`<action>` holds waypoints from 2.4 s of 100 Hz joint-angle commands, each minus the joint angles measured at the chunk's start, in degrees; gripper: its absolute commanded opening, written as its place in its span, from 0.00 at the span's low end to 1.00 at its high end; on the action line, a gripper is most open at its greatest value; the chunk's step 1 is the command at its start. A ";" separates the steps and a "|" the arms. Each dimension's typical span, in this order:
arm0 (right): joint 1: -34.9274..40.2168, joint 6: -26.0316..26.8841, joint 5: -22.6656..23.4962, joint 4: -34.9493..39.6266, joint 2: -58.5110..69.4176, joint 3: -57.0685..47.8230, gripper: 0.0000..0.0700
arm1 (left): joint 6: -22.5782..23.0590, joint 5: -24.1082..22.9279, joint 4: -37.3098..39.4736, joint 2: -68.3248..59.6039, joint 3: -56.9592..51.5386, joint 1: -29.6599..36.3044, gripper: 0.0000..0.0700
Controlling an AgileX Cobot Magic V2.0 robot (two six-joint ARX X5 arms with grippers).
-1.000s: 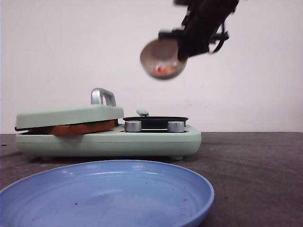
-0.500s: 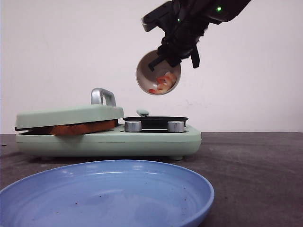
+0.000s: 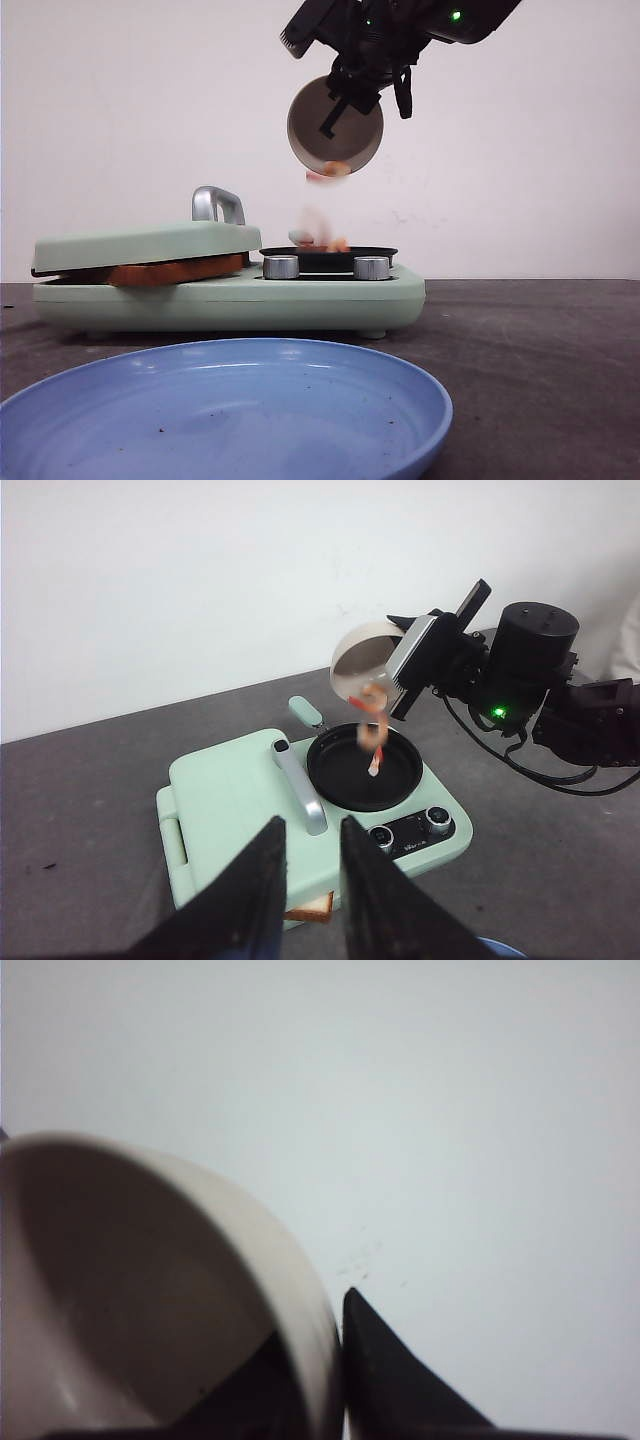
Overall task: Make breakfast with bread and shrimp
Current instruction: 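Lift the bowl over the frying pan and tip the shrimp in, then carry the empty bowl back and set it on the table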
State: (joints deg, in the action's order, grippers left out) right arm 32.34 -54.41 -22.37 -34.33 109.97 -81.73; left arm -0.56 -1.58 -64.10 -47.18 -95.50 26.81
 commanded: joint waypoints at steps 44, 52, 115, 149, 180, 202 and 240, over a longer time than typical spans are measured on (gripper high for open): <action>0.72 17.70 -4.76 8.22 -0.39 -2.75 0.00 | 2.25 -0.20 0.44 -0.28 -0.96 0.33 0.02; -0.63 31.67 -4.31 20.28 -2.23 -4.61 0.00 | 2.86 -0.22 0.61 -0.28 -0.96 0.33 0.02; -22.01 62.99 28.15 71.54 -10.86 -1.68 0.00 | 2.69 -0.15 3.74 -0.33 -0.26 0.33 0.02; -25.03 62.90 30.12 73.20 -10.86 8.24 0.00 | 2.45 -0.15 3.80 -0.33 1.18 0.33 0.02; -25.83 62.64 29.83 69.55 -10.86 15.47 0.00 | 1.73 -0.15 3.98 -0.33 2.89 0.33 0.02; -26.99 63.06 29.81 70.01 -10.86 15.69 0.61 | 1.11 -0.13 4.04 -0.33 2.89 0.33 0.02; -28.20 59.41 29.68 69.83 -26.01 14.51 0.30 | 1.14 -0.11 3.61 0.07 2.89 0.33 0.02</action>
State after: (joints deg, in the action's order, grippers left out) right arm 4.05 6.00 7.33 36.64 89.32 -65.47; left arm 0.69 -1.56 -60.90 -47.09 -91.68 26.81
